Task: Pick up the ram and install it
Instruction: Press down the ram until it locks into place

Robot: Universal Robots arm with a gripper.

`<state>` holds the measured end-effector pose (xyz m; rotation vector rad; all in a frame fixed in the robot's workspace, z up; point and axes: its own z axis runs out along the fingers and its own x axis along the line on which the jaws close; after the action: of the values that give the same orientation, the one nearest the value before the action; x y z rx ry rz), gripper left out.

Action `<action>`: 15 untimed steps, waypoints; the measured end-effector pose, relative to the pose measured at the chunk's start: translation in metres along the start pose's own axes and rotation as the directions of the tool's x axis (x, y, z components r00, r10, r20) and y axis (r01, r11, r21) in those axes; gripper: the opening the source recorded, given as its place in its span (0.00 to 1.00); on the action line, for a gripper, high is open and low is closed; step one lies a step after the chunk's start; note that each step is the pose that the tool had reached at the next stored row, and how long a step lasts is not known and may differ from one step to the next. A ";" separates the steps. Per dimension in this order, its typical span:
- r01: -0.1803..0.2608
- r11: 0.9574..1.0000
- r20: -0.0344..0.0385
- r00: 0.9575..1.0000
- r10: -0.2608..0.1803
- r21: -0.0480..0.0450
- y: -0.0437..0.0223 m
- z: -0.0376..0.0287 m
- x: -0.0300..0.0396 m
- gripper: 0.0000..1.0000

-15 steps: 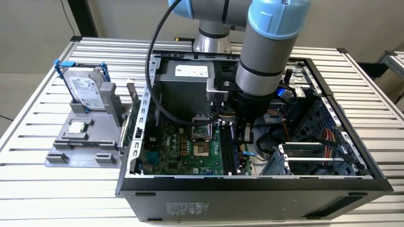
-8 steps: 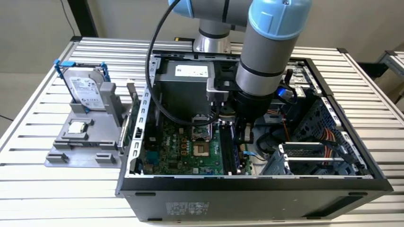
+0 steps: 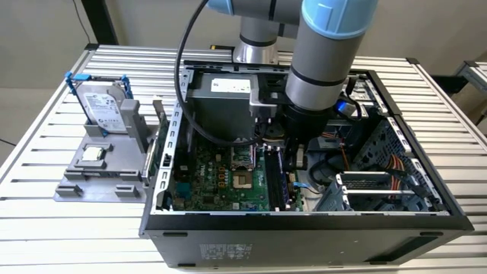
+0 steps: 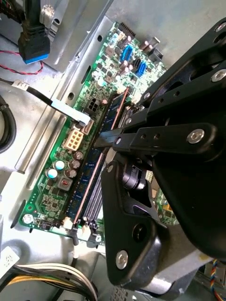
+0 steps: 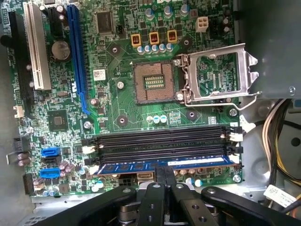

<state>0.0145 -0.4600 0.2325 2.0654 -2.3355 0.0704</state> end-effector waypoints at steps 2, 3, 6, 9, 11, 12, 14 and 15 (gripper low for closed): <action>0.000 1.000 0.000 1.000 0.000 0.000 0.0000 -0.0003 0.0000 0.00; 0.000 1.000 0.000 1.000 0.000 -0.001 0.0000 -0.0003 0.0000 0.00; 0.001 1.000 -0.002 1.000 -0.001 -0.007 -0.0001 -0.0015 0.0001 0.00; 0.001 1.000 -0.005 1.000 -0.001 -0.013 0.0000 -0.0023 0.0001 0.00; 0.001 1.000 -0.007 1.000 -0.002 -0.016 -0.0001 -0.0042 0.0002 0.00; 0.002 1.000 -0.007 1.000 -0.002 -0.017 -0.0001 -0.0053 0.0003 0.00; 0.002 1.000 -0.007 1.000 -0.002 -0.017 -0.0001 -0.0075 0.0004 0.00; 0.002 1.000 -0.007 1.000 -0.002 -0.017 -0.0001 -0.0085 0.0004 0.00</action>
<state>0.0145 -0.4600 0.2411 2.0564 -2.3213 0.0581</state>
